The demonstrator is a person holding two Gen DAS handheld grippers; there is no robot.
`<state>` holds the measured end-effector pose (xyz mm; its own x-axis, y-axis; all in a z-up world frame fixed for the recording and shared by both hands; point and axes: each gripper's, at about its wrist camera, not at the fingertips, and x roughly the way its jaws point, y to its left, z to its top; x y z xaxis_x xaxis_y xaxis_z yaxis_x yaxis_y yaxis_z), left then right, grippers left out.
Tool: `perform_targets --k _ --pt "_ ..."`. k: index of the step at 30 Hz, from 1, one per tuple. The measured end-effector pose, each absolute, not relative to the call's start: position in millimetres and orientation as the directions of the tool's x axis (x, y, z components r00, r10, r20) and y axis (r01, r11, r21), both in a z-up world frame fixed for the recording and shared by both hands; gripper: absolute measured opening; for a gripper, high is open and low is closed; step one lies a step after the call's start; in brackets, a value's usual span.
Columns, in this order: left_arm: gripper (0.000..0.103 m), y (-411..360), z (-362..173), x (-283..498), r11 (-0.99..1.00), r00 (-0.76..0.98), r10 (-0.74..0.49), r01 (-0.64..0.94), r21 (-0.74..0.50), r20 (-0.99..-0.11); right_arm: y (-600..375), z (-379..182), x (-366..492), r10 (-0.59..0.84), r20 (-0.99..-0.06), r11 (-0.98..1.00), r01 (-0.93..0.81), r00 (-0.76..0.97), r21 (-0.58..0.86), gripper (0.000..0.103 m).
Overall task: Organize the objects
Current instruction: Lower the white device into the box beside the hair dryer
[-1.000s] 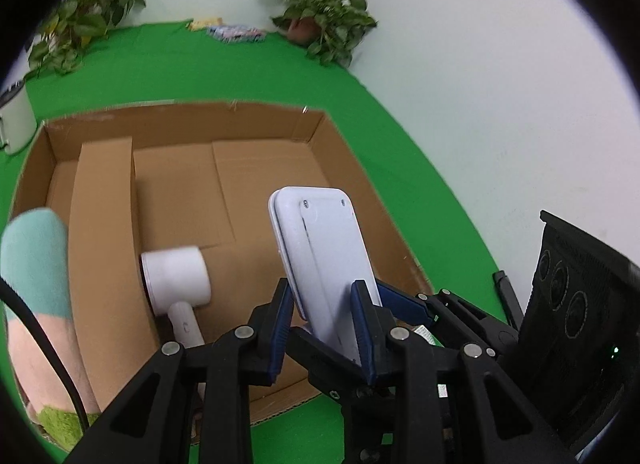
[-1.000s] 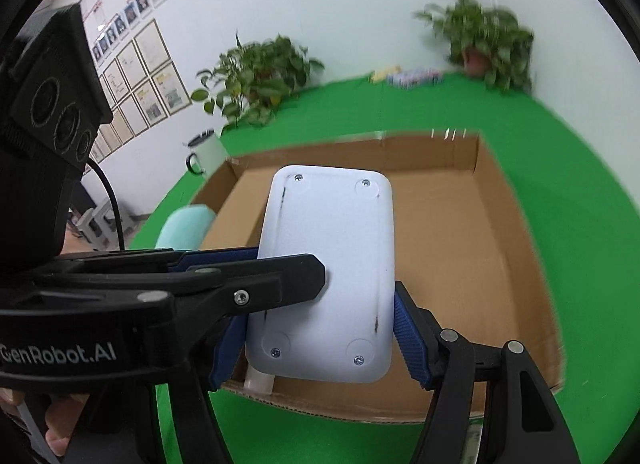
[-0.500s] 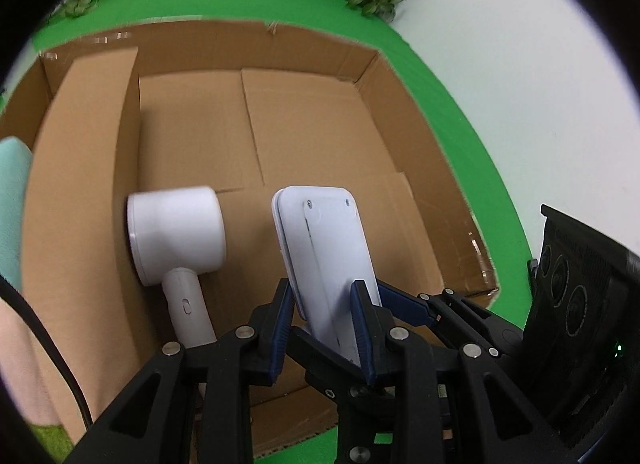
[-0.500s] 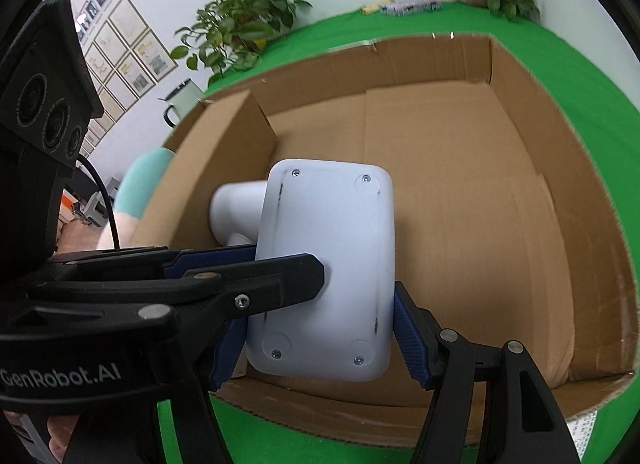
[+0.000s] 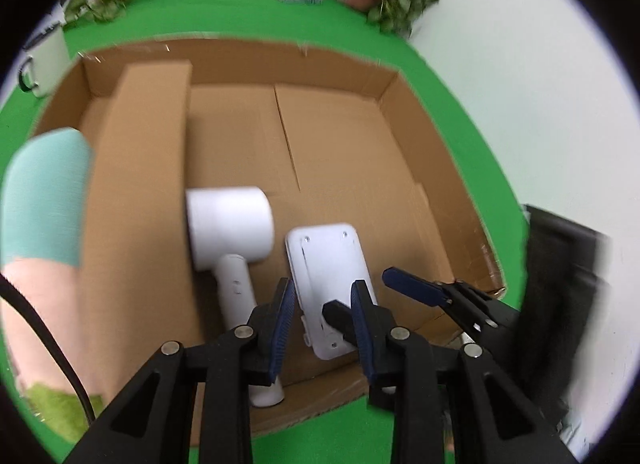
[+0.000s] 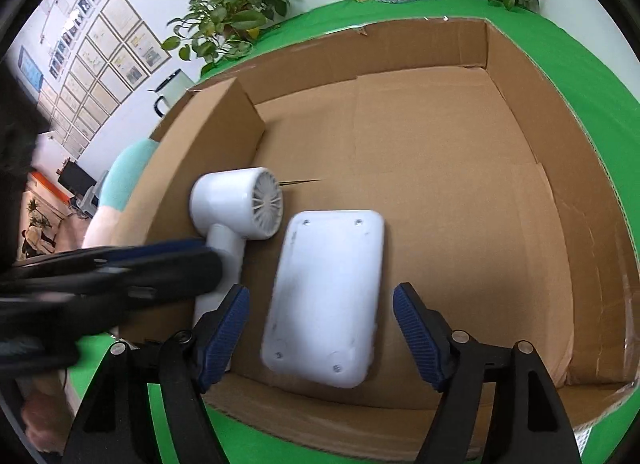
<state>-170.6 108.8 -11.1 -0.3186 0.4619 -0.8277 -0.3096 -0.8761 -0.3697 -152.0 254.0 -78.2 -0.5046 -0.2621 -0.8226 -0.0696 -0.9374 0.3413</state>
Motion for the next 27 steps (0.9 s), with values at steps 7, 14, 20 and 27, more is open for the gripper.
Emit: perform_targets --k 7,14,20,27 --pt "0.028 83.2 4.2 -152.0 -0.898 -0.414 0.417 -0.326 -0.296 -0.809 245.8 -91.1 -159.8 -0.265 -0.853 -0.945 -0.057 -0.451 0.323 0.053" --pt "0.028 72.0 -4.6 -154.2 -0.898 -0.418 0.423 -0.312 -0.31 -0.804 233.3 -89.6 -161.1 -0.27 -0.856 -0.946 -0.045 -0.441 0.321 0.046" --pt "0.028 68.6 -5.6 -153.5 -0.892 -0.419 0.438 -0.311 -0.328 -0.795 231.3 -93.5 -164.8 -0.297 -0.857 -0.934 -0.057 -0.422 0.352 0.045" --pt "0.028 65.4 -7.5 -152.5 -0.887 -0.42 0.451 -0.312 -0.341 -0.787 231.8 -88.7 -165.9 -0.273 -0.864 -0.95 -0.023 -0.424 0.311 0.055"
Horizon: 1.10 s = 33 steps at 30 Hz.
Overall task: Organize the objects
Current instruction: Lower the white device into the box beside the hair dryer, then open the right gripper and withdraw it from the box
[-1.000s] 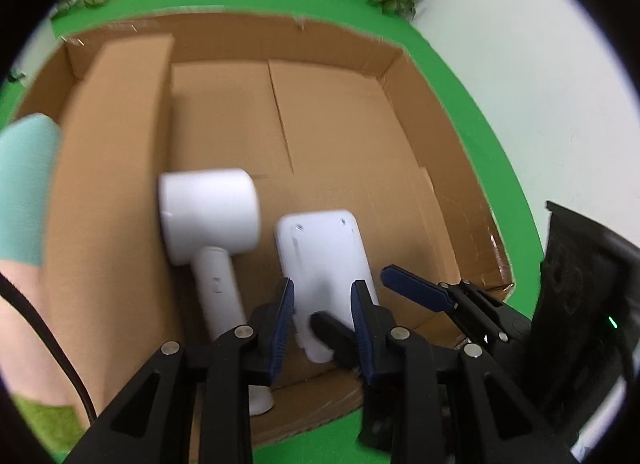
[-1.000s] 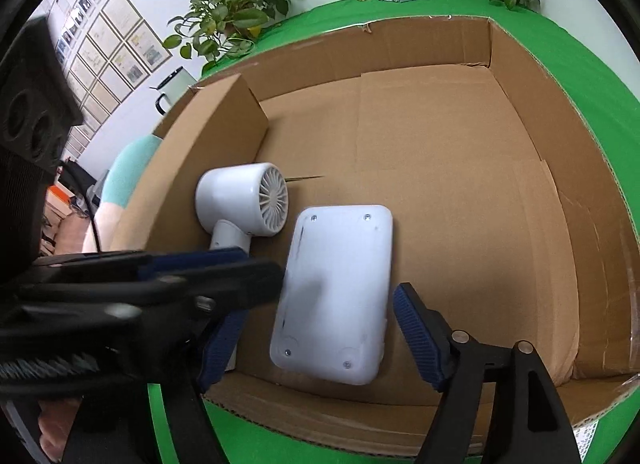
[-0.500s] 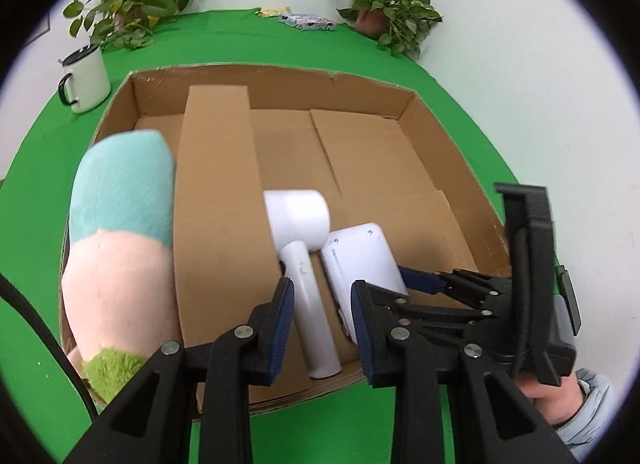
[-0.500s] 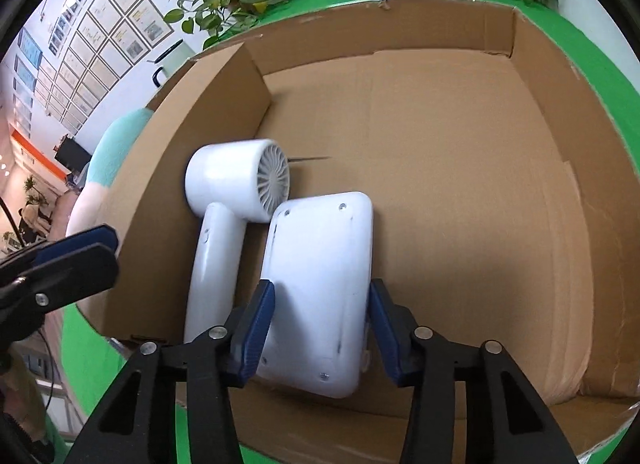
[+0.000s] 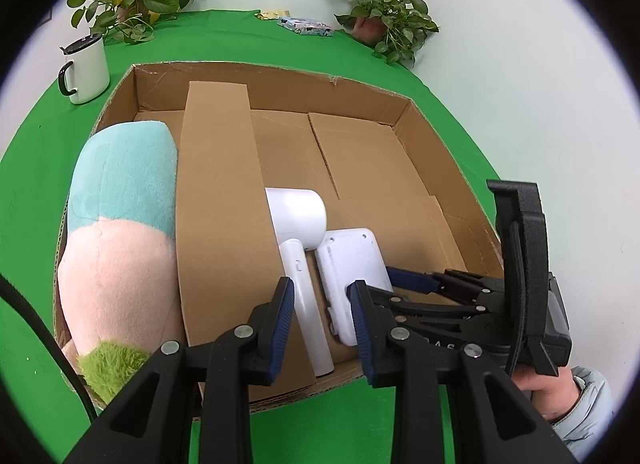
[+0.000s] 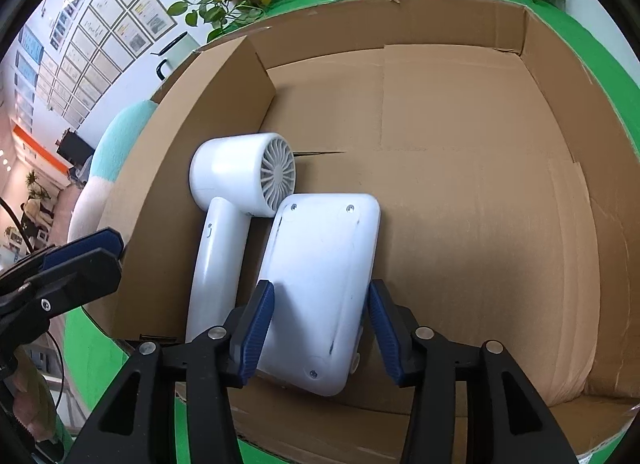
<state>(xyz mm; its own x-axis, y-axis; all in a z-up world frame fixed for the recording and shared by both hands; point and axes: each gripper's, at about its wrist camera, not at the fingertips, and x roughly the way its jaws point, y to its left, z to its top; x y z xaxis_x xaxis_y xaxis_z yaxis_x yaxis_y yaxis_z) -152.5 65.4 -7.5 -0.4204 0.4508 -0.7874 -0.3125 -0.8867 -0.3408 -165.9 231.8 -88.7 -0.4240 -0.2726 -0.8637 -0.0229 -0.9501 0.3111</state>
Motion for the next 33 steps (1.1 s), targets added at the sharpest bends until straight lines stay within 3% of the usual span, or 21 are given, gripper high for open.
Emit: perform_targets --k 3,16,18,19,20,21,22,23,26,31,33 --pt "0.028 65.1 -8.2 -151.6 -0.886 -0.42 0.451 -0.315 -0.34 -0.787 237.0 -84.4 -165.4 -0.266 -0.858 -0.949 -0.039 -0.439 0.314 0.072" --pt "0.028 60.3 2.7 -140.0 -0.914 -0.478 0.391 -0.304 -0.269 -0.787 225.9 -73.3 -149.4 -0.218 -0.845 -0.965 -0.019 -0.487 0.26 0.076" --pt "0.028 58.3 15.4 -127.9 -0.929 -0.552 0.356 -0.299 -0.219 -0.754 229.6 -59.5 -136.0 -0.181 -0.823 -0.972 -0.028 -0.539 0.232 0.087" --pt "0.031 58.6 22.2 -119.7 -0.937 -0.597 0.332 -0.298 -0.182 -0.73 231.2 -50.9 -126.4 -0.165 -0.806 -0.975 -0.029 -0.569 0.22 0.091" --pt "0.041 59.6 30.8 -107.9 -0.948 -0.659 0.294 -0.291 -0.125 -0.693 232.2 -41.8 -115.9 -0.145 -0.784 -0.979 -0.029 -0.604 0.203 0.1" --pt "0.05 61.0 38.8 -95.0 -0.958 -0.72 0.258 -0.279 -0.072 -0.644 232.1 -31.1 -100.9 -0.111 -0.754 -0.984 -0.032 -0.647 0.173 0.102" --pt "0.072 61.8 44.3 -85.2 -0.963 -0.762 0.238 -0.267 -0.042 -0.603 230.3 -20.8 -83.9 -0.071 -0.72 -0.991 -0.036 -0.691 0.132 0.102" --pt "0.086 62.5 51.4 -69.7 -0.97 -0.818 0.211 -0.243 -0.011 -0.535 228.3 -15.3 -74.7 -0.049 -0.702 -0.993 -0.038 -0.711 0.108 0.102" --pt "0.087 64.9 61.1 -37.8 -0.979 -0.89 0.182 -0.202 0.003 -0.417 220.0 -0.6 -32.2 0.011 -0.635 -0.998 -0.052 -0.772 0.046 0.102" --pt "0.087 63.4 55.6 -11.7 -0.975 -0.874 0.222 -0.191 -0.114 -0.432 214.3 7.2 22.5 0.074 -0.598 -0.993 -0.113 -0.798 0.027 0.102" --pt "0.087 65.2 54.0 0.4 -0.976 -0.878 0.216 -0.19 -0.104 -0.427 213.2 9.3 34.8 0.075 -0.598 -0.993 -0.114 -0.798 0.028 0.102"
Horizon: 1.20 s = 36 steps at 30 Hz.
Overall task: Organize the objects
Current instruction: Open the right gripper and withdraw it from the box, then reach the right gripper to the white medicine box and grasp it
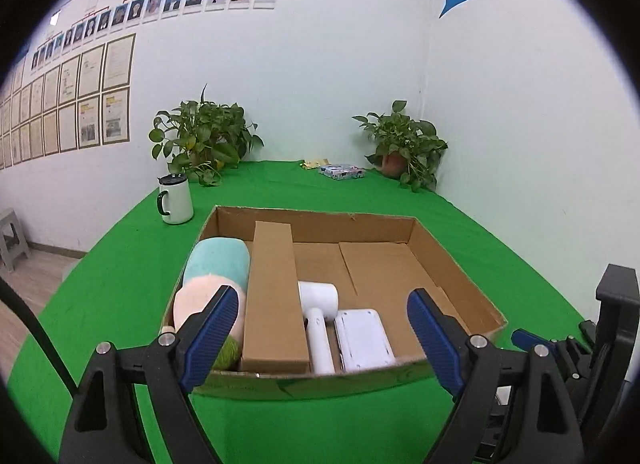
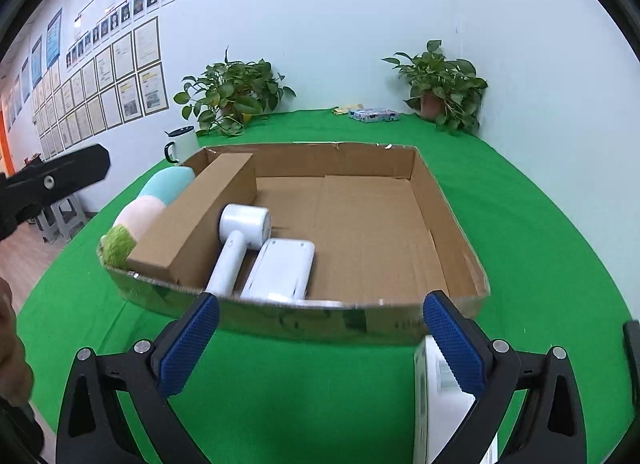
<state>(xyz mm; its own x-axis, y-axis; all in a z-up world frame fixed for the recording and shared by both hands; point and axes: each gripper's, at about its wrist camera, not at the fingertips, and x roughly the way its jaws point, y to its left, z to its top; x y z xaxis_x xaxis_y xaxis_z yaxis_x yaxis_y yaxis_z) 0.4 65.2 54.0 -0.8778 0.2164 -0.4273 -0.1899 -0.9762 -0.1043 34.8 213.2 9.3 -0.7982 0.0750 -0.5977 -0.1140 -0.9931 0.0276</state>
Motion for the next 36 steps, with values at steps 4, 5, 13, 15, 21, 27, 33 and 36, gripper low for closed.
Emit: perform_targets --k 4,5,13,15,21,27,33,36 --pt "0.087 74.4 54.7 27.7 -0.982 -0.896 0.18 -0.184 -0.03 -0.405 204.2 13.7 58.4 0.092 -0.565 -0.994 -0.113 -0.82 0.002 0.102" --pt "0.087 75.8 53.4 31.3 -0.983 -0.898 0.175 -0.182 -0.021 -0.405 201.3 16.5 66.3 0.095 -0.553 -0.994 -0.11 -0.828 -0.006 0.102" --pt "0.087 70.5 50.9 57.8 -0.987 -0.907 0.155 -0.158 -0.026 -0.39 182.0 26.9 107.4 0.082 -0.504 -0.997 -0.077 -0.86 -0.03 0.102" --pt "0.087 70.2 49.7 57.3 -0.988 -0.907 0.148 -0.154 -0.018 -0.395 181.3 27.0 113.9 0.089 -0.502 -0.996 -0.082 -0.86 -0.035 0.102" --pt "0.087 69.2 46.6 58.9 -0.985 -0.907 0.168 -0.173 -0.024 -0.386 181.4 26.4 126.5 0.106 -0.5 -0.994 -0.1 -0.859 -0.037 0.102" --pt "0.087 72.7 42.8 53.8 -0.978 -0.896 0.203 -0.203 -0.042 -0.394 189.0 20.3 126.6 0.115 -0.517 -0.993 -0.115 -0.849 -0.031 0.102" --pt "0.087 78.5 18.4 41.3 -0.957 -0.844 0.286 -0.28 -0.083 -0.454 209.9 5.3 127.9 0.147 -0.519 -0.985 -0.175 -0.842 0.006 0.102" --pt "0.086 75.0 -10.1 37.9 -0.935 -0.781 0.353 -0.312 -0.168 -0.515 235.9 -13.5 139.1 0.175 -0.551 -0.973 -0.228 -0.816 0.028 0.102"
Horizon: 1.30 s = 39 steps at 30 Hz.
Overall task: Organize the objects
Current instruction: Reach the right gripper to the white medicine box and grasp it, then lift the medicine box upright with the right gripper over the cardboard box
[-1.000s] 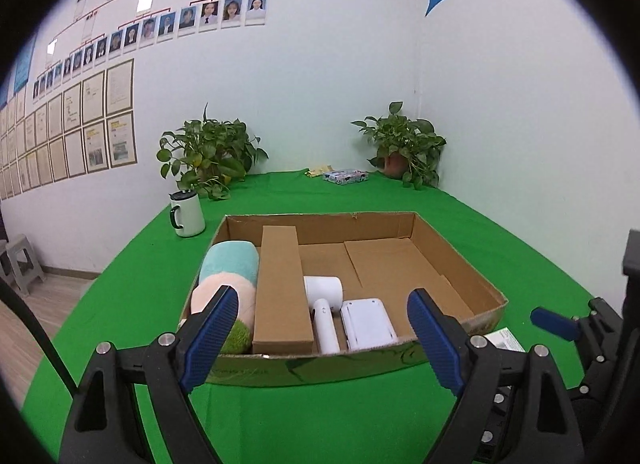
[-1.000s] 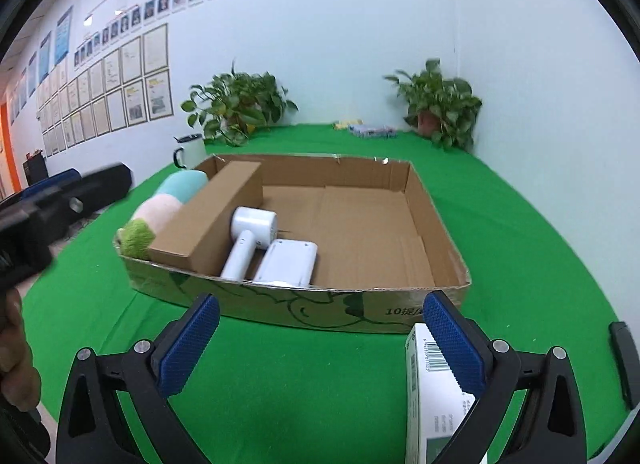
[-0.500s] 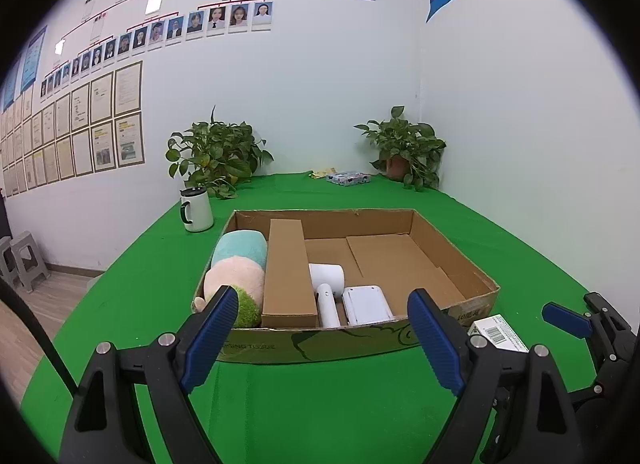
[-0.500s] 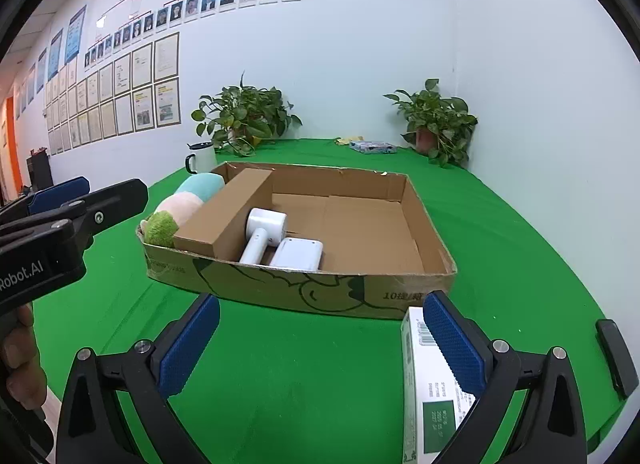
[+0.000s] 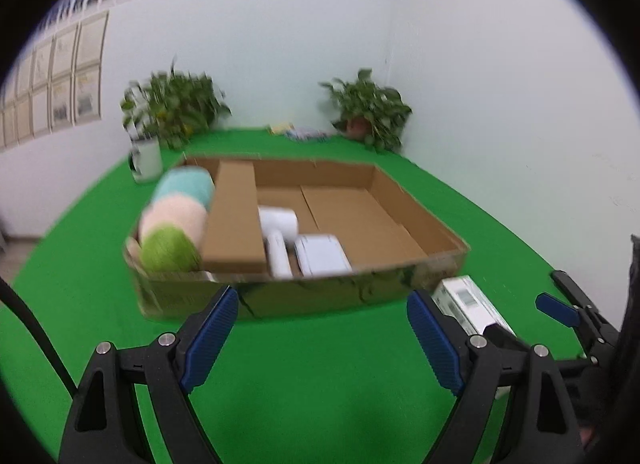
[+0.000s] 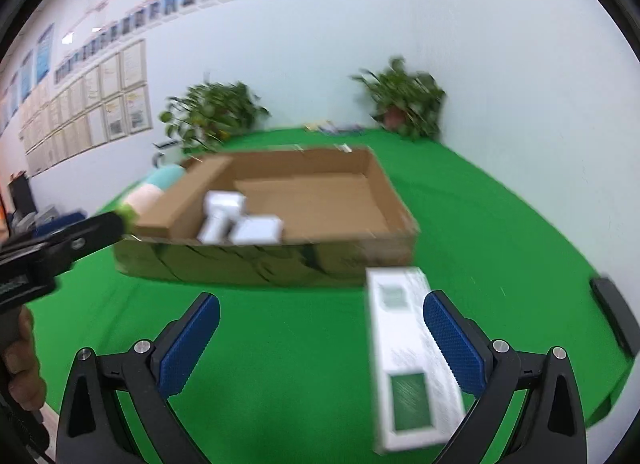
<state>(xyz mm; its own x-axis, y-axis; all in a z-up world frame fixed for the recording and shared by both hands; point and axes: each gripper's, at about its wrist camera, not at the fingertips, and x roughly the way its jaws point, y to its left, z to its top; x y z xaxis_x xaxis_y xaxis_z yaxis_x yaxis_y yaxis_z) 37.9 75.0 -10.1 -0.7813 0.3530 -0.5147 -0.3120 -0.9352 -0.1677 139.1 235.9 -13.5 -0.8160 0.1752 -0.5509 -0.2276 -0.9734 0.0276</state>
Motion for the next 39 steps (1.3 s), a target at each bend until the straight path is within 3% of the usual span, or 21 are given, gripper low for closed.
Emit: perform_targets --k 5,9,10,12,15,19,20,21,24,32,34,38,39 --pt "0.086 82.3 -49.0 35.0 -0.93 -0.715 0.362 -0.319 -0.181 -0.599 285.8 -58.6 146.2 0.217 -0.674 -0.946 -0.324 -0.706 0.034 0.102" --pt "0.086 84.5 -58.7 30.7 -0.92 -0.676 0.389 -0.326 -0.219 -0.626 300.1 -82.3 138.3 0.136 -0.724 -0.96 -0.27 -0.676 0.071 0.099" --pt "0.086 85.1 -59.1 29.8 -0.919 -0.674 0.391 -0.329 -0.219 -0.627 298.9 -85.4 135.7 0.129 -0.729 -0.962 -0.263 -0.672 0.072 0.095" --pt "0.086 85.9 -59.3 25.5 -0.919 -0.671 0.387 -0.334 -0.209 -0.633 296.6 -91.2 131.1 0.112 -0.742 -0.963 -0.257 -0.661 0.084 0.061" --pt "0.086 80.3 -60.5 26.4 -0.91 -0.654 0.41 -0.339 -0.237 -0.636 279.8 -94.0 126.7 0.122 -0.757 -0.971 -0.236 -0.642 0.043 0.06" --pt "0.086 70.0 -64.0 27.0 -0.891 -0.606 0.451 -0.349 -0.29 -0.655 230.3 -85.7 131.9 -0.019 -0.751 -0.989 -0.096 -0.66 0.109 0.068" --pt "0.086 67.0 -66.9 26.3 -0.878 -0.576 0.475 -0.353 -0.322 -0.665 215.0 -83.0 133.0 -0.068 -0.748 -0.991 -0.044 -0.661 0.129 0.092" --pt "0.086 64.6 -70.2 25.3 -0.868 -0.552 0.494 -0.353 -0.349 -0.672 199.3 -81.1 132.7 -0.125 -0.744 -0.988 0.013 -0.657 0.154 0.102" --pt "0.086 58.2 -83.0 22.0 -0.825 -0.458 0.564 -0.327 -0.46 -0.687 163.0 -73.8 135.2 -0.242 -0.707 -0.97 0.151 -0.664 0.19 0.102" --pt "0.086 72.7 -98.7 24.5 -0.726 -0.332 0.688 -0.335 -0.601 -0.646 142.7 -80.1 132.3 -0.221 -0.723 -0.972 0.205 -0.655 0.112 0.102" --pt "0.086 76.5 -102.0 24.7 -0.712 -0.315 0.702 -0.333 -0.618 -0.639 142.5 -82.2 135.9 -0.2 -0.729 -0.976 0.198 -0.654 0.09 0.1" --pt "0.086 80.9 -102.2 28.2 -0.72 -0.33 0.694 -0.34 -0.605 -0.64 146.0 -88.1 143.4 -0.161 -0.746 -0.984 0.165 -0.646 0.07 0.065" --pt "0.086 81.6 -102.0 29.3 -0.721 -0.331 0.693 -0.339 -0.604 -0.64 147.4 -91.0 142.1 -0.161 -0.753 -0.985 0.151 -0.638 0.082 0.065"
